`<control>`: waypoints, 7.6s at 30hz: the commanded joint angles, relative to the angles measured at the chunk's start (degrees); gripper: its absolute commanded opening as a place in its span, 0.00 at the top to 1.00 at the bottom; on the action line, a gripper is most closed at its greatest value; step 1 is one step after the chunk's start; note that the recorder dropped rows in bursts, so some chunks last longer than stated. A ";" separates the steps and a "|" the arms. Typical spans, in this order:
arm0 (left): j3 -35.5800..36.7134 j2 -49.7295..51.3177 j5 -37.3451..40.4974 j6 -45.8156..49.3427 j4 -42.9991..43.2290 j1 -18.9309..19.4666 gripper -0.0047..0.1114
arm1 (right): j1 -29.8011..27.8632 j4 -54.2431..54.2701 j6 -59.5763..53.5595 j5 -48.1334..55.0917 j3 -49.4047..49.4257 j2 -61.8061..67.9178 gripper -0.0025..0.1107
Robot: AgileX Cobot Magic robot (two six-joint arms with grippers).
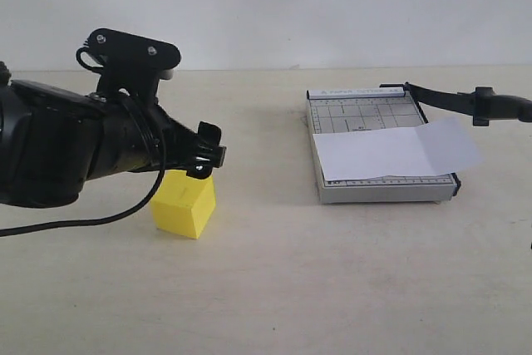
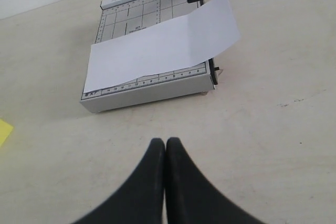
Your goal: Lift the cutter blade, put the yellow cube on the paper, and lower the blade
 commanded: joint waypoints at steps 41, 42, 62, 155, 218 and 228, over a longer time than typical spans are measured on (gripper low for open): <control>-1.79 11.13 3.35 -0.83 -0.22 -0.12 0.15 | 0.30 -0.12 -0.15 -0.95 0.17 -0.13 0.98; -2.21 11.56 3.35 -0.62 -0.22 -0.12 0.15 | 0.30 -0.12 -0.15 -0.95 0.17 -0.13 0.98; -2.71 12.69 3.49 3.31 -0.22 -0.12 0.92 | 0.30 -0.12 -0.15 -1.12 0.17 -0.13 0.98; -44.40 34.91 15.53 16.31 -0.22 -7.47 0.92 | 0.30 -0.12 0.32 -5.34 0.17 -0.13 0.98; -46.59 35.64 15.74 9.54 -0.22 -7.47 0.19 | 0.30 -0.12 0.58 -5.63 0.17 -0.13 0.98; -46.59 27.83 12.39 14.77 -0.22 -7.47 0.19 | 0.30 -0.12 0.45 -5.92 0.17 -0.13 0.98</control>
